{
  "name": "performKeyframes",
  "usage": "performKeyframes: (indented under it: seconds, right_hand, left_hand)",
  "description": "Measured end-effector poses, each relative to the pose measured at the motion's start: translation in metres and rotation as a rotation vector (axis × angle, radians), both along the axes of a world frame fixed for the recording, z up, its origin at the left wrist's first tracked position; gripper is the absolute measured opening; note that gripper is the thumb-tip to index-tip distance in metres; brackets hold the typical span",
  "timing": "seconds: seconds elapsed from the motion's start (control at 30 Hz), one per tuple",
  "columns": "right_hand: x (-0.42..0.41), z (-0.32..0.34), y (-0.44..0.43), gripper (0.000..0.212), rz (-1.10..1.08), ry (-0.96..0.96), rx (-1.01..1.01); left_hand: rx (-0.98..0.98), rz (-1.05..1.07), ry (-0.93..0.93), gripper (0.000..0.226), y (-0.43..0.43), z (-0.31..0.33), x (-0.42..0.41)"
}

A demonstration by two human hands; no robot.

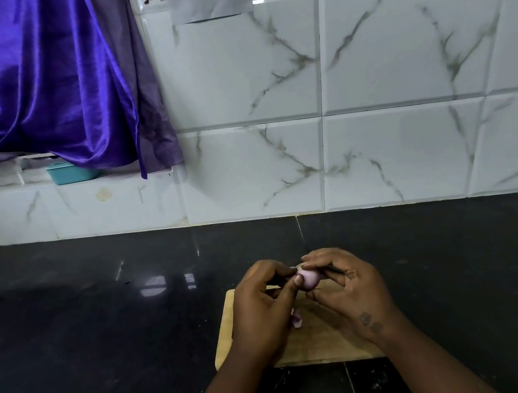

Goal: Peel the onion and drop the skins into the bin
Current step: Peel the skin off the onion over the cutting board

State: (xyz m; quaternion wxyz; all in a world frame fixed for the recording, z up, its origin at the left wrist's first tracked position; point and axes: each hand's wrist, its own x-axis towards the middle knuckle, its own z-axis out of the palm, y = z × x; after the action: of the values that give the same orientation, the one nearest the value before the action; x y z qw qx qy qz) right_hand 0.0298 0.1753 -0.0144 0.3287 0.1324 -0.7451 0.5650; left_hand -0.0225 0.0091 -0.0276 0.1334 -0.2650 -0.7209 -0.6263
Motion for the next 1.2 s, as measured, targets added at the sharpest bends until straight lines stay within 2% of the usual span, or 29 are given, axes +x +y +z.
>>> performKeyframes:
  seconds: [0.23, 0.33, 0.53, 0.8, 0.93, 1.07, 1.2]
  right_hand:
    - [0.003, -0.001, 0.000, 0.036, -0.041, 0.011, 0.068]
    - [0.005, 0.000, 0.001, 0.037, 0.004, 0.000, 0.040]
    - [0.002, 0.000, 0.002, 0.045, 0.078, -0.033, -0.093]
    - [0.004, 0.001, 0.000, 0.039, 0.072, -0.039, -0.046]
    - [0.007, 0.003, 0.000, 0.043, 0.112, -0.094, -0.097]
    - [0.006, 0.004, 0.002, 0.046, 0.146, -0.122, -0.198]
    - [0.006, 0.004, 0.004, 0.047, 0.166, -0.139, -0.217]
  left_hand:
    - [0.017, 0.047, -0.010, 0.012, -0.003, 0.007, 0.005]
    - [-0.031, 0.105, 0.033, 0.016, -0.003, 0.007, 0.004]
    - [0.016, 0.095, 0.020, 0.015, -0.002, 0.007, 0.005]
    - [-0.023, 0.078, 0.073, 0.013, -0.002, 0.007, 0.007]
    - [-0.086, 0.126, 0.109, 0.017, -0.003, 0.008, 0.006]
    - [0.091, -0.046, -0.033, 0.025, -0.003, 0.008, 0.009]
    - [0.040, -0.074, 0.026, 0.023, -0.005, 0.013, 0.014]
